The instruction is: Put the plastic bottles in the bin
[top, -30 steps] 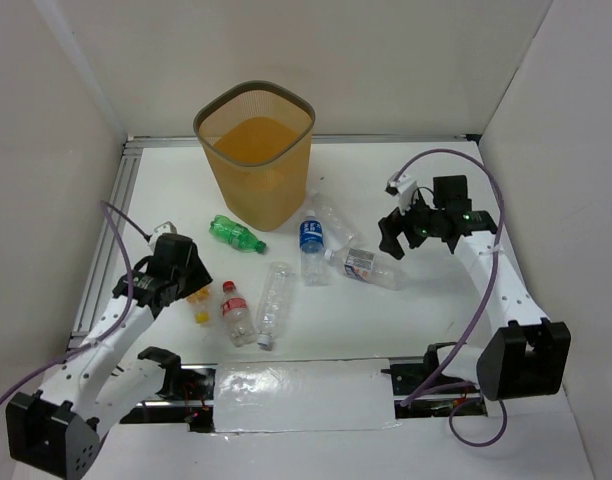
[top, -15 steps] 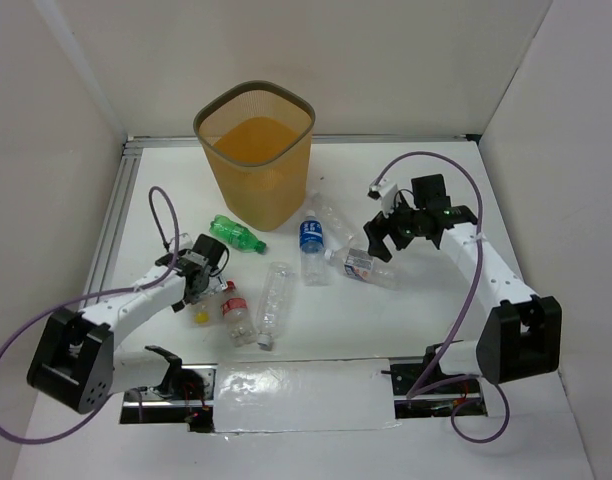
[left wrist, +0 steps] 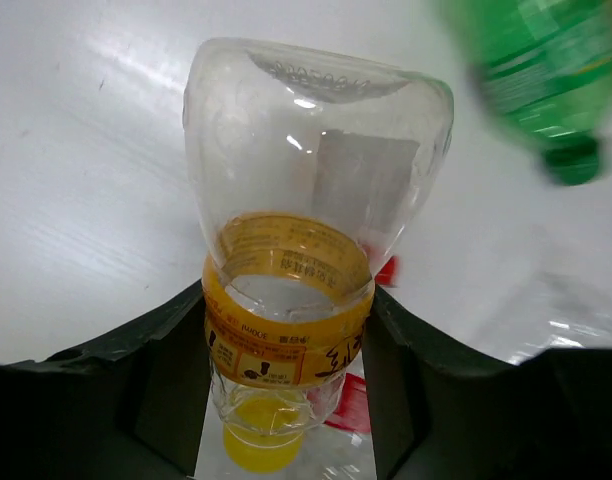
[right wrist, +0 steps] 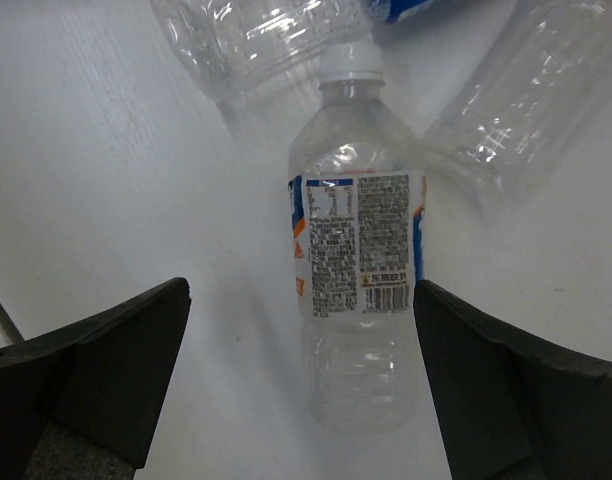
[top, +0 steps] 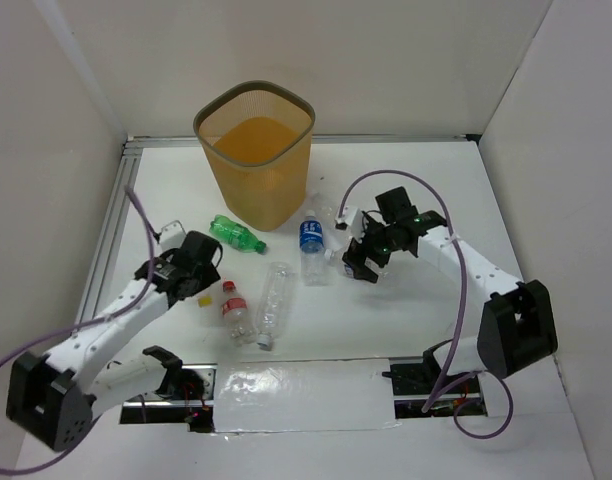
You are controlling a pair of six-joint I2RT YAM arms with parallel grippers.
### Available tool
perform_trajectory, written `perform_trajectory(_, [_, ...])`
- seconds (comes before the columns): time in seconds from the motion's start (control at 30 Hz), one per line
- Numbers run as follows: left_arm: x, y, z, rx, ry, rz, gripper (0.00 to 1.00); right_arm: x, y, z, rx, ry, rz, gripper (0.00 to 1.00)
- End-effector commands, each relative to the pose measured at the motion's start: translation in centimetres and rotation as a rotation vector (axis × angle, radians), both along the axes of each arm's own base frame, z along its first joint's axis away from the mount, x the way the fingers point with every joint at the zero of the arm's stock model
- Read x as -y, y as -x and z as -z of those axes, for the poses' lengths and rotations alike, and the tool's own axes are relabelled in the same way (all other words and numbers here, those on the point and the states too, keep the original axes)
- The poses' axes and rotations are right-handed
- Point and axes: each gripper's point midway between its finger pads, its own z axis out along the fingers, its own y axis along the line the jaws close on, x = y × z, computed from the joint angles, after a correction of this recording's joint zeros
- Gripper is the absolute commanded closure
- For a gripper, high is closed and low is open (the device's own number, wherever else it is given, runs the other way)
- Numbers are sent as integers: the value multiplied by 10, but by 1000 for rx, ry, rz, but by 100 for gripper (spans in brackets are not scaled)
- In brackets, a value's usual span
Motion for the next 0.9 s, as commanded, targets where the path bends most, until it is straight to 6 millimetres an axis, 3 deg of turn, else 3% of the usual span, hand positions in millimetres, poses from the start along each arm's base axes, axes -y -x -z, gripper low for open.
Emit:
perform_trajectory(0.0, [3,-13,-78,211,54,16,80,6,-6,26,40,125,36,1])
perform_trajectory(0.03, [7,-18,-116,309,90,53,82,6,-9,31,40,141,70,1])
perform_trajectory(0.13, [17,-29,-176,452,141,125,83,9,-20,41,86,185,119,1])
perform_trajectory(0.17, [27,-35,-207,516,153,192,83,9,-24,40,92,177,149,1])
perform_trajectory(0.23, [40,-46,-241,599,175,265,83,12,-28,46,97,198,162,1])
perform_trajectory(0.27, [53,-55,-279,703,207,326,83,11,-27,47,100,207,169,1])
perform_trajectory(0.33, [70,-75,-303,759,215,383,83,12,-29,53,93,222,173,1])
perform_trajectory(0.37, [84,-91,-349,877,230,432,83,14,-26,59,77,231,171,1])
perform_trajectory(0.4, [89,-102,-337,840,220,435,83,14,-26,64,65,239,169,1])
perform_trajectory(0.5, [103,-131,-378,930,222,440,79,16,-23,73,46,250,166,1])
perform_trajectory(0.6, [122,-177,-379,935,175,448,75,21,-20,79,27,261,175,5])
perform_trajectory(0.63, [127,-188,-383,954,168,452,73,19,-19,82,15,257,168,12])
perform_trajectory(0.67, [136,-209,-365,920,145,451,73,19,-14,84,-7,254,158,16])
perform_trajectory(0.7, [138,-217,-375,938,136,445,69,21,-10,85,-27,250,159,21])
perform_trajectory(0.73, [140,-226,-374,942,130,432,67,19,-8,80,-43,228,143,33])
perform_trajectory(0.8, [140,-240,-377,948,97,412,61,18,-1,78,-61,213,106,47])
perform_trajectory(0.87, [146,-259,-357,904,64,408,46,17,12,71,-93,181,67,60])
